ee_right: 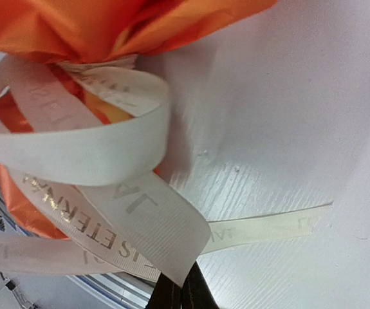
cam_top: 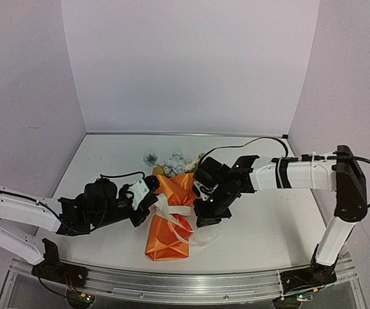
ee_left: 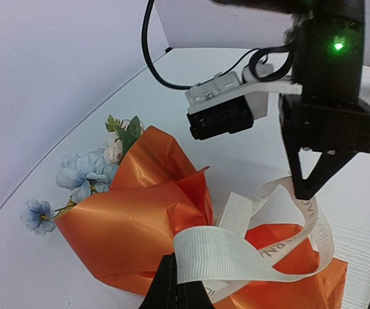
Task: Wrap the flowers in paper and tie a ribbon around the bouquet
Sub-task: Cross the half-tied ribbon over the folded bouquet.
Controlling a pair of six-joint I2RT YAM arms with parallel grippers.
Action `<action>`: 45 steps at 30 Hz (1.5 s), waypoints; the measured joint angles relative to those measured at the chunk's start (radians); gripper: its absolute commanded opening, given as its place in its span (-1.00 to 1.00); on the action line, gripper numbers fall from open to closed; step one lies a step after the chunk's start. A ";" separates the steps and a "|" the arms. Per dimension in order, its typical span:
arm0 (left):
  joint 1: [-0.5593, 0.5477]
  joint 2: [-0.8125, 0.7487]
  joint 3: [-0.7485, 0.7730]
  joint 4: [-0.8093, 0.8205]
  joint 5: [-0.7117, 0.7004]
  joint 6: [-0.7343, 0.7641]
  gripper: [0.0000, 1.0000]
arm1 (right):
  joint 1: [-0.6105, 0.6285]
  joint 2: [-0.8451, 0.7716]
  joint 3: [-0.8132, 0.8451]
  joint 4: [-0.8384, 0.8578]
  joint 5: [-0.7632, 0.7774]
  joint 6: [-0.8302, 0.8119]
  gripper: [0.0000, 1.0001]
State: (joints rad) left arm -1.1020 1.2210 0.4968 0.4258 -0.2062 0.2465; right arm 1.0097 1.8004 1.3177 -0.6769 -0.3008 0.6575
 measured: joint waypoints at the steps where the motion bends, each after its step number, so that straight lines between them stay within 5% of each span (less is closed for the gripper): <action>1: 0.010 0.008 -0.002 0.012 -0.002 0.000 -1.00 | 0.004 -0.006 0.017 -0.017 0.000 -0.012 -1.00; 12: 0.052 0.024 -0.011 0.073 0.002 -0.012 -1.00 | 0.010 0.037 0.382 -0.273 -0.010 -0.182 -1.00; 25: 0.047 0.024 -0.030 0.011 0.118 -0.037 -0.98 | -0.100 0.353 0.768 -0.387 -0.159 -0.140 -1.00; 45: -0.004 0.172 0.039 -0.077 0.147 -0.117 -0.85 | -0.123 0.405 0.849 -0.394 -0.096 -0.076 -1.00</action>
State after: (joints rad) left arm -1.1062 1.3932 0.5356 0.3490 -0.0594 0.1290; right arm 0.8868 2.2056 2.1665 -1.0706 -0.3968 0.5815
